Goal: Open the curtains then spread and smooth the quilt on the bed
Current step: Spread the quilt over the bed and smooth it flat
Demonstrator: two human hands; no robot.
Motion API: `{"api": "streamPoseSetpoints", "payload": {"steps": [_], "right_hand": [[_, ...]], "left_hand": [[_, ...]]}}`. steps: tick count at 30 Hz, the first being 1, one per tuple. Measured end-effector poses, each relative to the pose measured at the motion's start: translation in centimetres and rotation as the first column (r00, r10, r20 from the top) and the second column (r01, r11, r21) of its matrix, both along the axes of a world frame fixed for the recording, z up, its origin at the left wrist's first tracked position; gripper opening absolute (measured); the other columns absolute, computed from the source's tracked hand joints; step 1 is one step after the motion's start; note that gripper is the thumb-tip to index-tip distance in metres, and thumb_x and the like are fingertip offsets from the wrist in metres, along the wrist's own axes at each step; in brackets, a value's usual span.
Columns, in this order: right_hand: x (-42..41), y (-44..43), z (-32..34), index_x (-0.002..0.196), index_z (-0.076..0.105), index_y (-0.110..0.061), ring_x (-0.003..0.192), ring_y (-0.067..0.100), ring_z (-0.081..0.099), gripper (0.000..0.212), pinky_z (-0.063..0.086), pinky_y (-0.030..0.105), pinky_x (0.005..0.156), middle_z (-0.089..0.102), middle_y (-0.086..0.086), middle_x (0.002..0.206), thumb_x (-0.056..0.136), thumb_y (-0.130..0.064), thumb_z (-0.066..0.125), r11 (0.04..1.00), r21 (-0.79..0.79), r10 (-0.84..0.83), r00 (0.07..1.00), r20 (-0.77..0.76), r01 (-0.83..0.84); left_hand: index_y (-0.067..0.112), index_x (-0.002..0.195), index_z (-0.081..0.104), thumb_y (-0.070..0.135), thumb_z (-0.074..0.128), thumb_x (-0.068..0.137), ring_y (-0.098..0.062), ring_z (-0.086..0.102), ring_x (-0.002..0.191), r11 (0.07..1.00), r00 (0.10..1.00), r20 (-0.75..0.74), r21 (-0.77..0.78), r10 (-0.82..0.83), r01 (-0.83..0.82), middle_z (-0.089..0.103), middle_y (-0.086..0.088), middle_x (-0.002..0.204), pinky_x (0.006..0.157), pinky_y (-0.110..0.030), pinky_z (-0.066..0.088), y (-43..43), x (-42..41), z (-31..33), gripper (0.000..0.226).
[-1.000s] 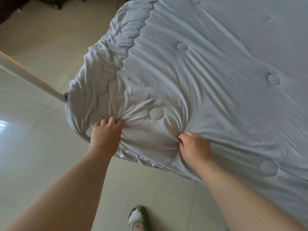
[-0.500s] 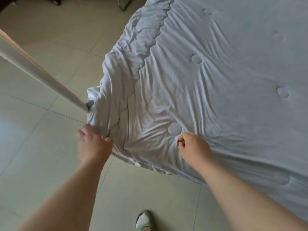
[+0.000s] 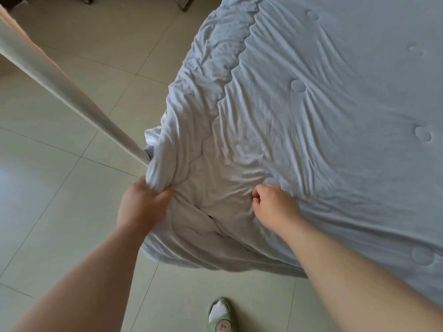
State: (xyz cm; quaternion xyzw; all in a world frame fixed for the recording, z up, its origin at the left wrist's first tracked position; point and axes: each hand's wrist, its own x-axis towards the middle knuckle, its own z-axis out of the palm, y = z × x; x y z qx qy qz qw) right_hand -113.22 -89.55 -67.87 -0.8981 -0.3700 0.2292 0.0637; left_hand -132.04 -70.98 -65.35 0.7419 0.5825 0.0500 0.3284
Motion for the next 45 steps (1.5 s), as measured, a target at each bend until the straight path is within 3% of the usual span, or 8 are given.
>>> {"api": "streamPoseSetpoints", "payload": {"steps": [5, 13, 21, 28, 32, 35, 38, 45], "right_hand": [[-1.0, 1.1, 0.3, 0.102, 0.06, -0.015, 0.097, 0.026, 0.058, 0.018, 0.039, 0.03, 0.07, 0.06, 0.003, 0.107, 0.094, -0.019, 0.044, 0.999, 0.033, 0.027, 1.0, -0.012, -0.026], [-1.3, 0.6, -0.8, 0.103, 0.059, -0.014, 0.092, 0.029, 0.059, 0.017, 0.042, 0.033, 0.072, 0.058, 0.004, 0.105, 0.093, -0.021, 0.046, 1.0, 0.022, 0.021, 0.999, -0.043, -0.02], [-1.6, 0.6, -0.3, 0.097, 0.058, -0.01, 0.091, 0.029, 0.057, 0.017, 0.041, 0.032, 0.071, 0.058, 0.006, 0.1, 0.092, -0.02, 0.046, 0.998, -0.026, 0.051, 0.997, -0.055, -0.052], [-3.0, 1.0, 0.9, 0.099, 0.059, -0.011, 0.094, 0.033, 0.059, 0.019, 0.042, 0.035, 0.072, 0.061, 0.009, 0.104, 0.091, -0.017, 0.043, 0.997, -0.037, 0.069, 0.997, -0.04, -0.071], [-4.2, 1.5, 1.9, 0.103, 0.06, -0.012, 0.1, 0.035, 0.059, 0.022, 0.042, 0.034, 0.075, 0.062, 0.011, 0.109, 0.091, -0.017, 0.042, 0.991, -0.056, 0.118, 0.992, -0.035, -0.12], [-4.7, 2.0, 2.2, 0.105, 0.059, -0.013, 0.102, 0.035, 0.059, 0.021, 0.043, 0.035, 0.077, 0.059, 0.01, 0.112, 0.091, -0.017, 0.043, 0.99, -0.034, 0.135, 0.99, -0.045, -0.137], [-4.5, 2.7, 2.3, 0.123, 0.054, -0.02, 0.109, 0.031, 0.056, 0.033, 0.046, 0.037, 0.084, 0.049, 0.007, 0.123, 0.092, -0.024, 0.047, 0.987, 0.019, 0.158, 0.984, -0.084, -0.157], [-4.3, 4.0, 0.9, 0.134, 0.051, -0.036, 0.126, 0.027, 0.045, 0.044, 0.038, 0.035, 0.104, 0.019, 0.002, 0.15, 0.091, -0.023, 0.047, 0.96, 0.002, 0.272, 0.93, -0.246, -0.281]], "left_hand": [[0.014, 0.083, 0.058, 0.047, 0.056, 0.076, -0.033, 0.058, 0.074, 0.999, 0.965, -0.259, 0.008, 0.049, -0.049, 0.064, -0.012, 0.08, 0.07, -0.038, 0.05, 1.6, -2.8, 0.2, 0.034], [0.008, 0.097, 0.059, 0.022, 0.071, 0.059, -0.03, 0.061, 0.082, 0.864, 0.992, -0.014, -0.49, 0.126, -0.117, 0.061, -0.007, 0.08, 0.08, -0.038, 0.051, -1.0, 0.4, -1.5, 0.042], [0.011, 0.063, 0.039, 0.06, 0.038, 0.078, -0.026, 0.038, 0.059, 0.96, 0.958, 0.196, 0.146, 0.208, -0.238, 0.037, 0.0, 0.056, 0.057, -0.035, 0.028, -0.9, -1.6, 0.6, 0.052], [0.017, 0.11, 0.051, 0.053, 0.062, 0.08, -0.035, 0.059, 0.085, 0.955, 0.989, -0.131, 0.296, 0.072, -0.03, 0.063, -0.005, 0.09, 0.072, -0.037, 0.04, -0.1, -2.1, 3.3, 0.048], [0.008, 0.074, 0.055, 0.033, 0.044, 0.087, -0.035, 0.051, 0.074, 0.841, 0.976, -0.208, 0.515, -0.064, 0.165, 0.06, -0.018, 0.068, 0.076, -0.039, 0.033, -0.3, -2.8, 3.5, 0.03], [0.014, 0.082, 0.051, 0.026, 0.046, 0.084, -0.031, 0.049, 0.097, 0.88, 0.923, -0.381, 0.454, 0.048, 0.142, 0.055, -0.008, 0.071, 0.098, -0.041, 0.026, 0.3, -4.5, 3.0, 0.013], [0.018, 0.095, 0.057, 0.038, 0.046, 0.084, -0.029, 0.042, 0.111, 0.961, 0.747, -0.664, 0.233, 0.047, 0.147, 0.061, -0.006, 0.097, 0.094, -0.041, 0.028, 0.9, -5.3, 1.7, 0.026], [0.005, 0.135, 0.027, 0.059, 0.049, 0.073, -0.031, 0.035, 0.122, 0.979, 0.886, -0.432, 0.183, 0.167, -0.095, 0.036, -0.013, 0.129, 0.096, -0.043, 0.035, -0.5, -0.7, -1.4, 0.085]]}}
